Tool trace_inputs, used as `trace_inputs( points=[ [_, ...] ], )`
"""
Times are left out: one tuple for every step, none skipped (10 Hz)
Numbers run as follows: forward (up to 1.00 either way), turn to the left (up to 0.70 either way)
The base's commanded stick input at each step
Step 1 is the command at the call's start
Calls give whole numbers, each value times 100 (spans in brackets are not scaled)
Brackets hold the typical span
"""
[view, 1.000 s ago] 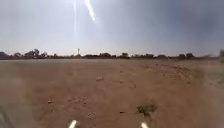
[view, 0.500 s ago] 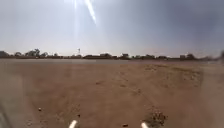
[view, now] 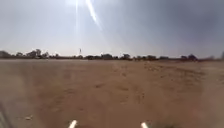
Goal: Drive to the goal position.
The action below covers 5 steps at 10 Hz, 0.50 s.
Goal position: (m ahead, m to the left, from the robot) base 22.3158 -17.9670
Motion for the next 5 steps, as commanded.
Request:
trace_inputs(
  points=[
    [50, 0],
    [50, 0],
    [50, 0],
    [50, 0],
    [50, 0]
  ],
)
